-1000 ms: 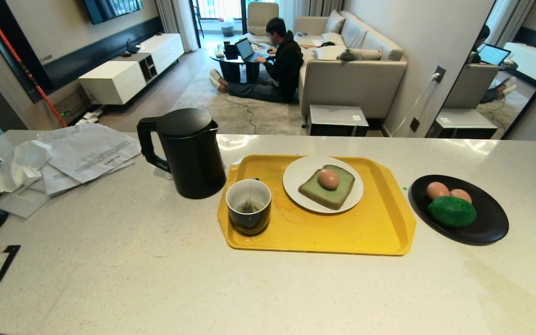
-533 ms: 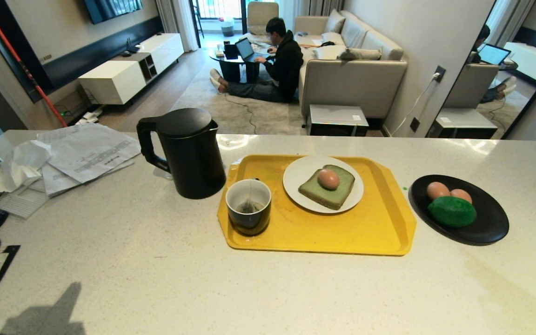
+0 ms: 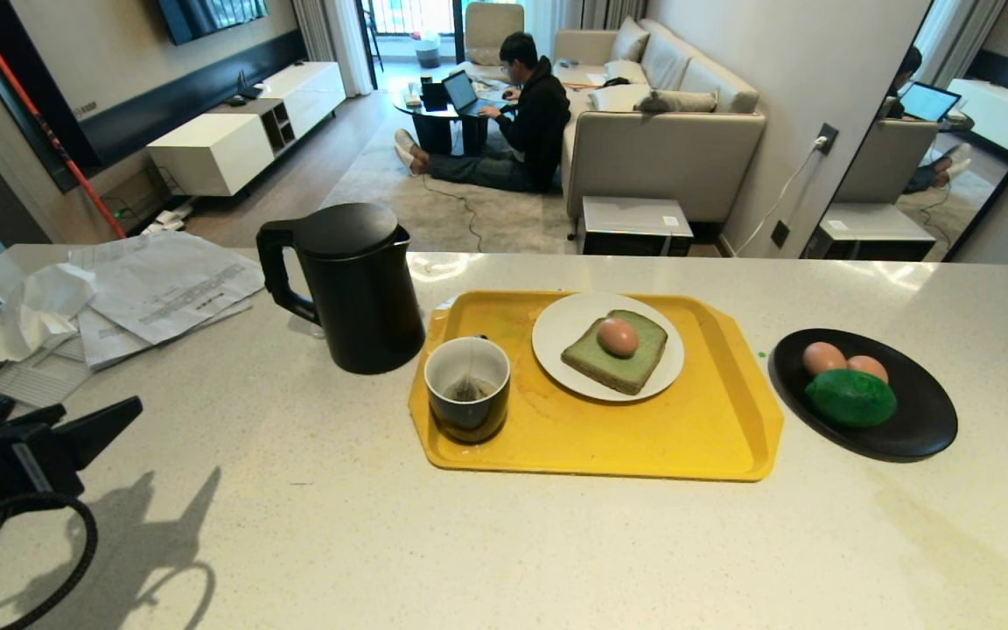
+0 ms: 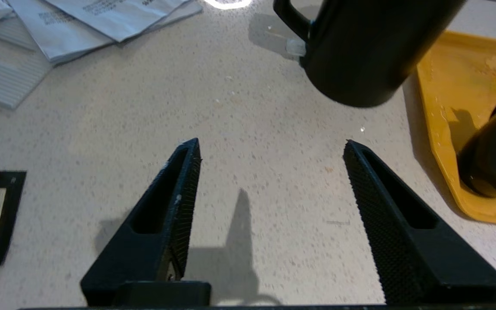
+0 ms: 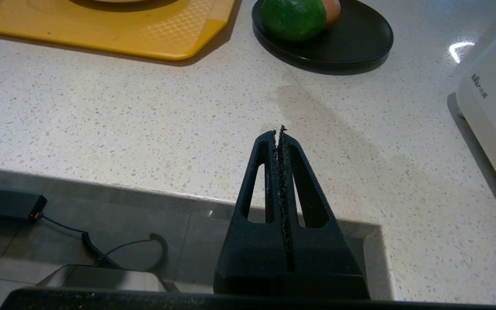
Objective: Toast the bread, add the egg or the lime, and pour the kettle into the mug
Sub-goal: Pick up the kettle
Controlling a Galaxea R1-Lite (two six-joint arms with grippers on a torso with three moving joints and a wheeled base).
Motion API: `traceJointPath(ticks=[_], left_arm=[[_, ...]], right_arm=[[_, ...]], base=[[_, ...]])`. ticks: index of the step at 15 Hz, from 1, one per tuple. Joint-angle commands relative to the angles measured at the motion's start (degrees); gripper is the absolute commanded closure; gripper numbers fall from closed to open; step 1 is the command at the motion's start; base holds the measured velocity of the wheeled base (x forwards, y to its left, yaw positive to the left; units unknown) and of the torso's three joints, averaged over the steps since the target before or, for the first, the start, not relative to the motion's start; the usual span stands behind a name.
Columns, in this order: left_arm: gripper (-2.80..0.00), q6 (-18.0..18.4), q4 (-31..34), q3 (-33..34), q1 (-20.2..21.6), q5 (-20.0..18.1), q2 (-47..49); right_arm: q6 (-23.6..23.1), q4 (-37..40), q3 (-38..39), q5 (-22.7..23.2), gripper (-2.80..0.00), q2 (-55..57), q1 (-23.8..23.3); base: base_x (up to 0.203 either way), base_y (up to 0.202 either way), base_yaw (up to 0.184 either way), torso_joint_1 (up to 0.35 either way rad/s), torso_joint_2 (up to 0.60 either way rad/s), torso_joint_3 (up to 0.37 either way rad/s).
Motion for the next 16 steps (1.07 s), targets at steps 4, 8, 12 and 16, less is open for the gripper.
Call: traceJointPath(ticks=[4,8,12,16], left_arm=[[-2.8,0.8,-9.5,-3.5,6.0,-2.4,15.2],[-2.8,0.8,-11.1,-9.2,8.2,-6.3,24.2],[-2.8,2.5,-20.4,-15.7,9.0,-14.0,35.0],[-2.8,6.8,-27.8,-24.1,8.3,-17.6,40.4]], right_arm=[[0.0,0.0,0.1,0.0,0.0,0.0,0.0],[0.0,0.0,0.1,0.0,0.0,0.0,0.0],[0.0,0.0,0.1,0.0,0.0,0.0,0.0],[0.0,0.0,0.1,0.0,0.0,0.0,0.0]], base=[[0.0,0.0,0.0,0.0,0.0,0.0],[0.0,0.0,0.0,0.0,0.0,0.0],[0.0,0.0,0.0,0.0,0.0,0.0],[0.0,0.0,0.0,0.0,0.0,0.0]])
